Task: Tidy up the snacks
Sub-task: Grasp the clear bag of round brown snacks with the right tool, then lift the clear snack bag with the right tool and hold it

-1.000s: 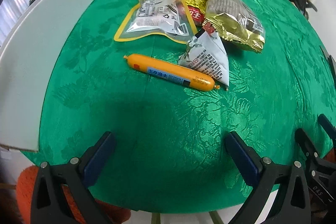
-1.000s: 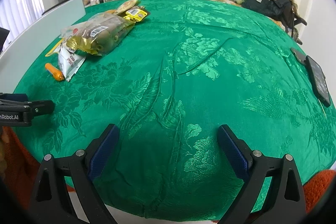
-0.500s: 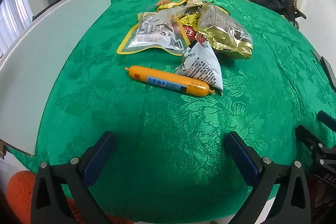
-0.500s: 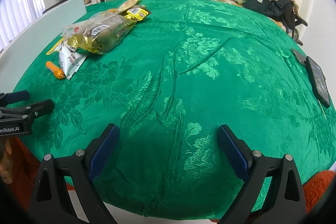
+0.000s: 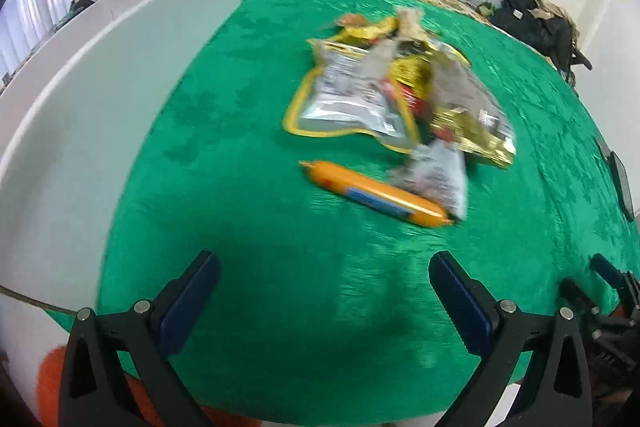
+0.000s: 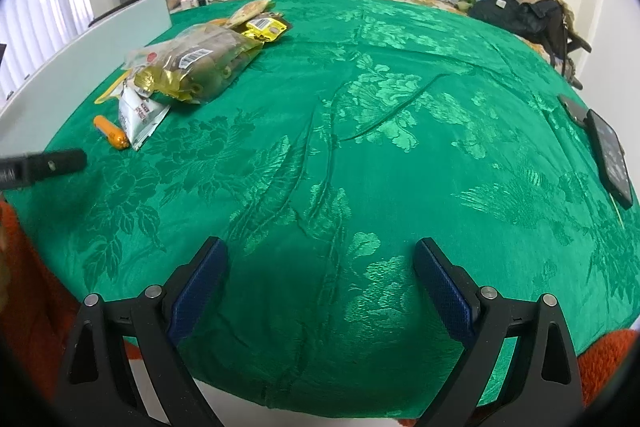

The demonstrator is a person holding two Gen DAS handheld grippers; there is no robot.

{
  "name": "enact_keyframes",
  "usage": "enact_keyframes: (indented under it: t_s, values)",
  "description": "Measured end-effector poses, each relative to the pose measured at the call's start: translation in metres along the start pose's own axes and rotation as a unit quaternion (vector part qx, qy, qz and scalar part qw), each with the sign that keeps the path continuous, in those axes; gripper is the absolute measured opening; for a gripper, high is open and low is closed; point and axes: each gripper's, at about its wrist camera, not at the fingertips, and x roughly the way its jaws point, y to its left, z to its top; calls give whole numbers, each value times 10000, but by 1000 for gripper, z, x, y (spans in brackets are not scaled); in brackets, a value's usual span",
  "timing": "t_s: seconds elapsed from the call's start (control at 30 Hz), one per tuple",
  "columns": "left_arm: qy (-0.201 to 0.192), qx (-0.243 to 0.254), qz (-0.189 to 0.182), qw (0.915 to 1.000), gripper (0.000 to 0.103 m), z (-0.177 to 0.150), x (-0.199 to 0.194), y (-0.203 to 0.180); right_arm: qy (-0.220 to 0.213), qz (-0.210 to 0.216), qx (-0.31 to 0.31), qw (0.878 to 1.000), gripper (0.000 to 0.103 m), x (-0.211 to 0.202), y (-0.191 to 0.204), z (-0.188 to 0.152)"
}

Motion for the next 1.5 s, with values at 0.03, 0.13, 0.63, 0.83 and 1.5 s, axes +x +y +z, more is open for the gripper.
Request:
enact_keyframes:
  t_s: [0.03,0.13,0.63,0.83,1.5]
  values:
    - [-37,-76,3,10000,103,-2,0,6,13,14,69,10000,95,0,-2,1]
    - [-36,-376,-258,9990,103,-6,2,20,248,119,365,9990,96,-3,-3,8]
    - [-290,-355,-434,9980,103,-7,-5,32,1321,934,1403,9768,95,84,97,179]
    - [-377,-445,-651,9962,103,-6,-12,40,1827,611,1672,9669,93,110,88,163]
    - [-184,-38,-627,9979,103,-6,8,4,250,-35,257,9994,78,36,-4,90]
